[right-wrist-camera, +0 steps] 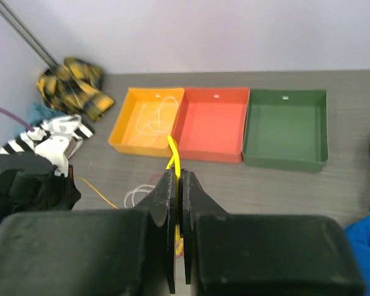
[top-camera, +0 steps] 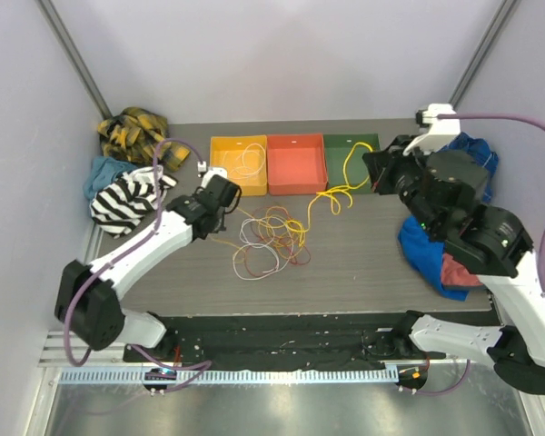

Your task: Untangle the cables

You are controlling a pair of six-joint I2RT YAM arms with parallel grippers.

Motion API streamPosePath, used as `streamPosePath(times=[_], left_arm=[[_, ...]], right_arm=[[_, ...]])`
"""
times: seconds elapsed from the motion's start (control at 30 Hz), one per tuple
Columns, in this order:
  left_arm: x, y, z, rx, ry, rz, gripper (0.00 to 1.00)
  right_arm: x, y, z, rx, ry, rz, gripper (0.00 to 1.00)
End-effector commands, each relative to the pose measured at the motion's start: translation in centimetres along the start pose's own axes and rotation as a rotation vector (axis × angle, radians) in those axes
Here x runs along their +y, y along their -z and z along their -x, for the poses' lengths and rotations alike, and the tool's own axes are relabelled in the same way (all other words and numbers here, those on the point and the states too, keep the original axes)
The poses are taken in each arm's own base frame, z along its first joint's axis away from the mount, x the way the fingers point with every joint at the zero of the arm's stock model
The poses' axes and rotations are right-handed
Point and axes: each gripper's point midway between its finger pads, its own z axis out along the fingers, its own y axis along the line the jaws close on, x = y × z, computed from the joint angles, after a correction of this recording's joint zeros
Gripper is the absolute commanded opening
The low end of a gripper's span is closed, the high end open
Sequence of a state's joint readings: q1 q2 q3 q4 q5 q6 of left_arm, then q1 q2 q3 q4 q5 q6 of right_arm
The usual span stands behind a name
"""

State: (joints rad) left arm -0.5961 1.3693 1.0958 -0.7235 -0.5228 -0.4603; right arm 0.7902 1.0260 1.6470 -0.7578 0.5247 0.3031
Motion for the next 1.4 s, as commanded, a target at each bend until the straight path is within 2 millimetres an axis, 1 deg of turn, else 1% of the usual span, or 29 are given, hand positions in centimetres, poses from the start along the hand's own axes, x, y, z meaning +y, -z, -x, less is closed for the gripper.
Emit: streamPosePath(times=[0.0, 0.03, 0.1, 0.13, 0.17, 0.2, 0.23, 0.27, 0.3, 0.37, 0.4, 0.43, 0.47, 0.5, 0.53, 0.6, 0.67, 0.77, 0.83, 0.87, 0.9, 0.97, 1.0, 1.1, 1.2, 1.27, 1.33, 1.37], left_arm=[[0.4, -1.9, -1.5, 0.046, 0.008, 0.075, 0.0], [0.9, -2.3, -1.6, 0.058, 0.012, 0.102, 0.0], [1.9, -2.9, -1.8, 0.097, 0.028, 0.141, 0.0], [3.0, -3.3, -1.5, 0.111, 0.082, 0.158, 0.0], [3.3, -3.3, -1.3, 0.119, 0.114, 0.144, 0.0], [3.3, -3.3, -0.7, 0.121, 0.153, 0.115, 0.0], [4.4, -3.5, -0.2, 0.12, 0.2, 0.123, 0.0], [5.0, -3.3, 0.4, 0.11, 0.225, 0.125, 0.0], [6.0, -3.1, 1.2, 0.096, 0.257, 0.137, 0.0], [6.9, -2.9, 1.8, 0.086, 0.269, 0.147, 0.0], [7.6, -3.0, 1.9, 0.087, 0.283, 0.158, 0.0], [7.8, -3.0, 2.1, 0.087, 0.291, 0.155, 0.0], [8.2, -3.2, 1.9, 0.093, 0.302, 0.161, 0.0], [9.0, -3.4, 1.8, 0.098, 0.326, 0.173, 0.0], [9.4, -3.6, 1.5, 0.103, 0.337, 0.178, 0.0], [9.8, -4.0, 1.1, 0.117, 0.375, 0.163, 0.0], [10.0, -4.1, 1.0, 0.114, 0.385, 0.174, 0.0], [10.2, -4.3, 0.9, 0.117, 0.391, 0.19, 0.0], [10.2, -4.3, 0.9, 0.12, 0.403, 0.19, 0.0], [9.9, -4.4, 0.9, 0.117, 0.406, 0.174, 0.0], [9.5, -4.4, 0.8, 0.122, 0.411, 0.15, 0.0], [9.1, -4.4, 0.7, 0.12, 0.424, 0.125, 0.0], [8.8, -4.3, 0.6, 0.114, 0.429, 0.113, 0.0], [8.3, -4.2, 0.4, 0.113, 0.435, 0.078, 0.0], [7.9, -4.1, 0.0, 0.118, 0.446, 0.052, 0.0], [7.4, -4.2, -0.4, 0.129, 0.459, 0.031, 0.0], [6.8, -4.4, -1.2, 0.157, 0.466, 0.009, 0.0], [6.6, -4.5, -1.4, 0.164, 0.47, 0.005, 0.0]], right_arm=[[0.0, -0.5, -0.8, -0.012, -0.026, -0.006, 0.01], [-0.4, -0.2, -0.5, -0.024, -0.028, -0.019, 0.01], [-1.3, 0.5, 0.7, -0.064, -0.03, -0.053, 0.01], [-1.6, 1.2, 2.1, -0.098, -0.047, -0.054, 0.01], [-2.4, 2.4, 3.4, -0.142, -0.068, -0.073, 0.01], [-2.8, 3.4, 4.9, -0.186, -0.092, -0.073, 0.01], [-3.2, 4.1, 5.8, -0.214, -0.11, -0.075, 0.01], [-3.9, 5.4, 6.9, -0.252, -0.136, -0.078, 0.01], [-4.4, 6.3, 8.0, -0.289, -0.161, -0.087, 0.01], [-5.1, 7.5, 9.1, -0.329, -0.189, -0.091, 0.01], [-5.7, 8.5, 10.0, -0.359, -0.204, -0.098, 0.01], [-6.0, 9.1, 10.5, -0.374, -0.21, -0.103, 0.01], [-6.4, 9.6, 10.8, -0.387, -0.217, -0.107, 0.01], [-7.2, 10.8, 11.8, -0.424, -0.239, -0.117, 0.01], [-7.5, 11.5, 12.3, -0.441, -0.238, -0.116, 0.01], [-7.8, 12.7, 13.5, -0.473, -0.248, -0.105, 0.01], [-7.7, 12.7, 13.6, -0.463, -0.236, -0.103, 0.01], [-6.9, 11.7, 12.9, -0.433, -0.219, -0.084, 0.01], [-6.3, 10.5, 11.7, -0.396, -0.204, -0.083, 0.01], [-5.7, 9.7, 11.1, -0.375, -0.199, -0.067, 0.01], [-5.3, 8.5, 9.7, -0.339, -0.179, -0.073, 0.01], [-4.6, 7.0, 7.9, -0.296, -0.173, -0.069, 0.01], [-4.3, 5.7, 6.3, -0.265, -0.154, -0.075, 0.01], [-3.6, 3.4, 3.6, -0.213, -0.137, -0.086, 0.01], [-2.8, 1.5, 2.1, -0.181, -0.126, -0.087, 0.01], [-2.1, 0.5, 1.8, -0.177, -0.127, -0.083, 0.01], [-1.0, -1.2, 1.3, -0.157, -0.112, -0.076, 0.01], [-0.5, -1.8, 1.5, -0.164, -0.117, -0.067, 0.01]])
